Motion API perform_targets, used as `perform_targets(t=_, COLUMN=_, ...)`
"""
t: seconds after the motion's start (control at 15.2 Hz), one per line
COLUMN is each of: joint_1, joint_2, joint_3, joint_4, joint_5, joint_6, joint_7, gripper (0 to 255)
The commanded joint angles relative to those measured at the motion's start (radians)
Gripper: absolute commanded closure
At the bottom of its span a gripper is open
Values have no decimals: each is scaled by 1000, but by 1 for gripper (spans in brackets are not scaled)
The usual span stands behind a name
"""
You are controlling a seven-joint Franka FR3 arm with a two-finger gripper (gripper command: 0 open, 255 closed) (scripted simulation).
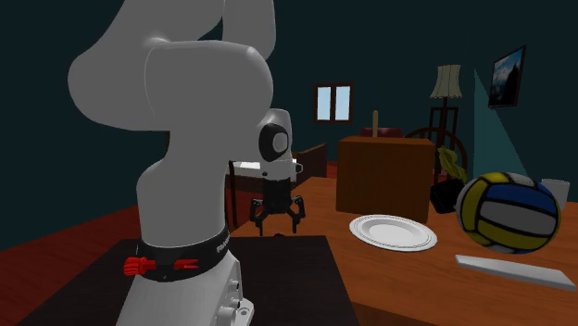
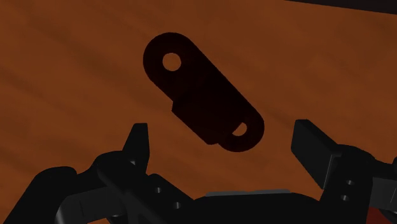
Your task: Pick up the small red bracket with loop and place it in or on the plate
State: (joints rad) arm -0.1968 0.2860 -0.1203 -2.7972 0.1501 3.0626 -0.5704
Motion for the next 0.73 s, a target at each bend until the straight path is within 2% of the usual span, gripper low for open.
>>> perform_targets(t=0.0, joint_1=-10, joint_2=19, joint_3=14, joint_4=6, joint_5=7, joint_6=14, joint_7=-3, gripper=0)
perform_targets(t=0.4, joint_1=-10, joint_2=19, joint_3=14, joint_4=6, joint_5=6, joint_6=14, joint_7=-2, gripper=0)
perform_targets(t=0.46, joint_1=-10, joint_2=19, joint_3=14, joint_4=6, joint_5=6, joint_6=14, joint_7=-2, gripper=255)
perform_targets(t=0.66, joint_1=-10, joint_2=19, joint_3=14, joint_4=5, joint_5=7, joint_6=14, joint_7=-2, gripper=255)
